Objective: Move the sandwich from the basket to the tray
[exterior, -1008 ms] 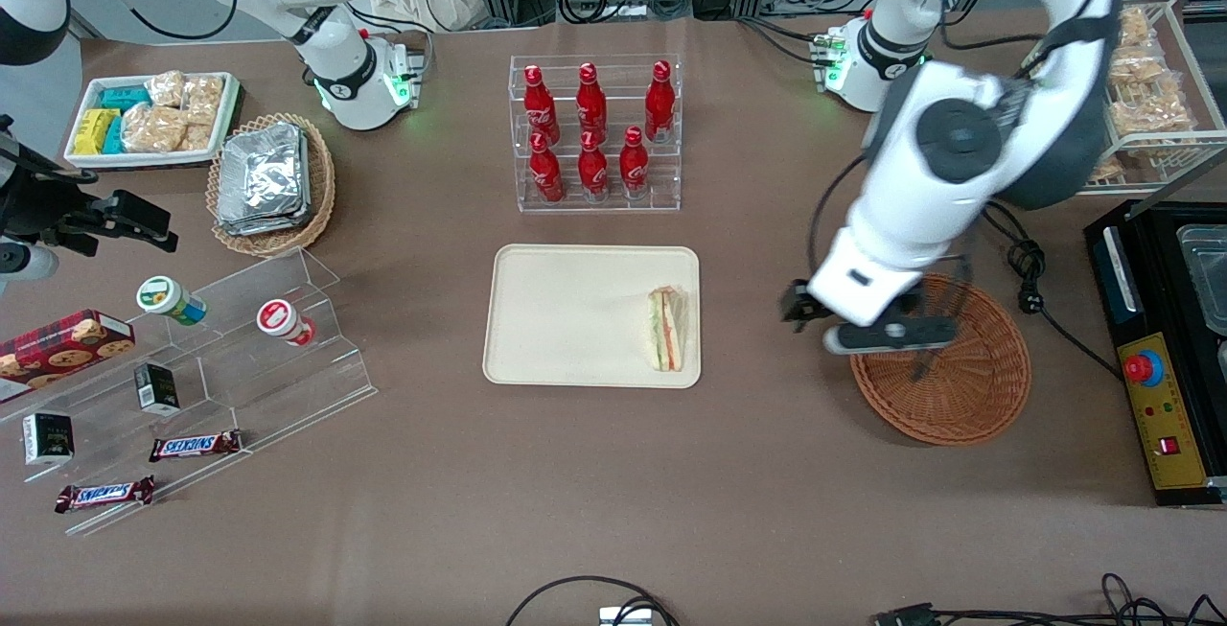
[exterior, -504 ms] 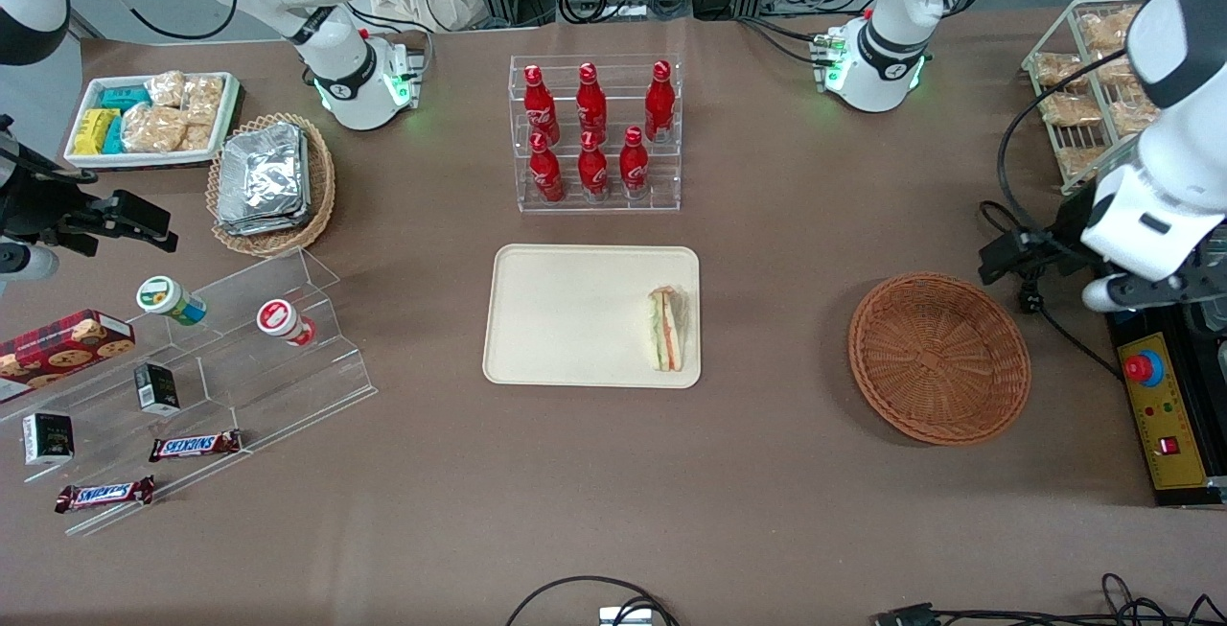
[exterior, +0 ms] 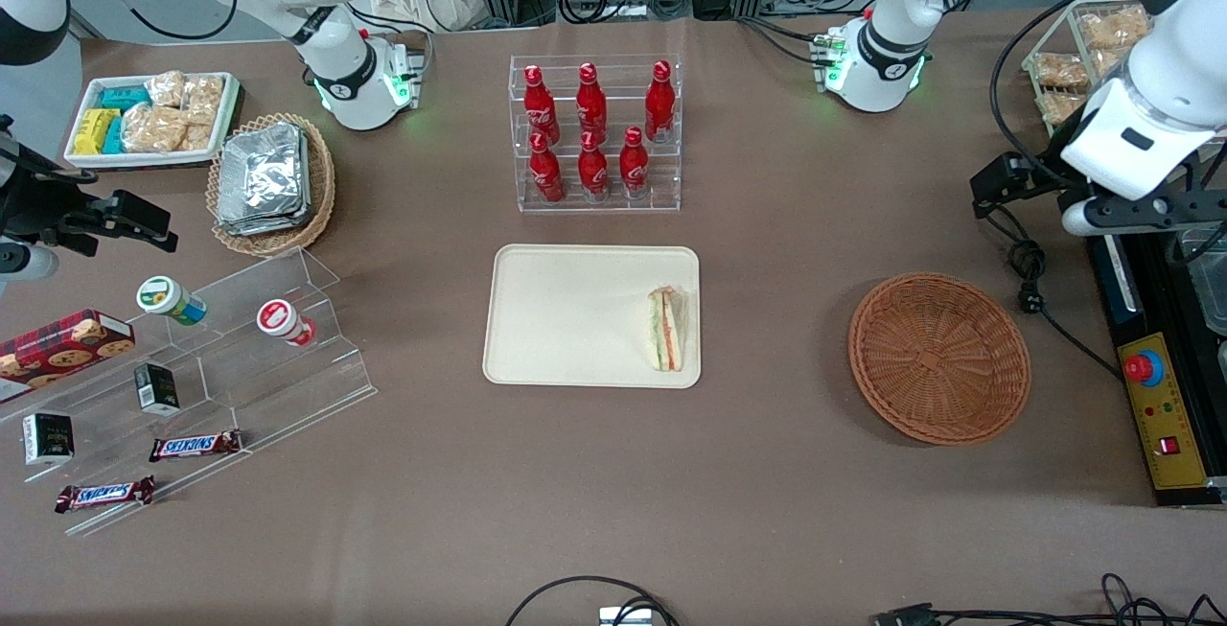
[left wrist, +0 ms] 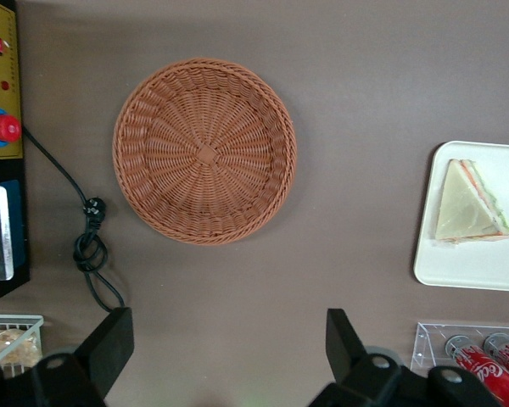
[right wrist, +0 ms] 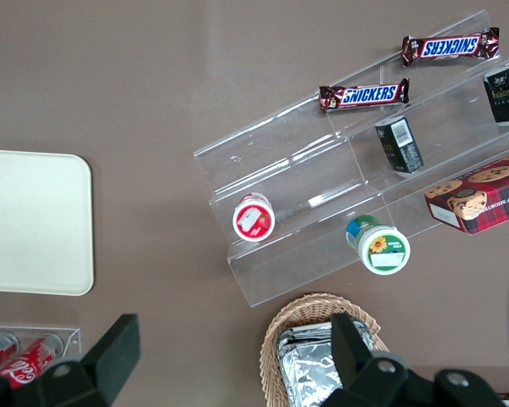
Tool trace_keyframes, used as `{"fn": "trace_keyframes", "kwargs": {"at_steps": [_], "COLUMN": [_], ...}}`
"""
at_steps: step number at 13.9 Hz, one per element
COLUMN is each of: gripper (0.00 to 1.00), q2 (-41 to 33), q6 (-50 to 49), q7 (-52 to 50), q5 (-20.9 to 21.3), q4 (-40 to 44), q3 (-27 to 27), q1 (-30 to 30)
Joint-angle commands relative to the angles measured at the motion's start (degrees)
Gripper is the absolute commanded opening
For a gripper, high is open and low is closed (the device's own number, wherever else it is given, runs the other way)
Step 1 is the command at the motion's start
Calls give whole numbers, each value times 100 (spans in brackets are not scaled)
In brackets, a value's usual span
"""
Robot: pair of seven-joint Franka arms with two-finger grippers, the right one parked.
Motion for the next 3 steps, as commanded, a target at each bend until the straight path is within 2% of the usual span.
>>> {"fn": "trace_keyframes", "kwargs": {"at_steps": [1, 3], "gripper": [100, 100], "q2": [-85, -76], "q6": [15, 7], "q7": [111, 102], "q5": [163, 172], "q4": [-92, -92], "q3": [17, 17], "q1": [-6, -6]}}
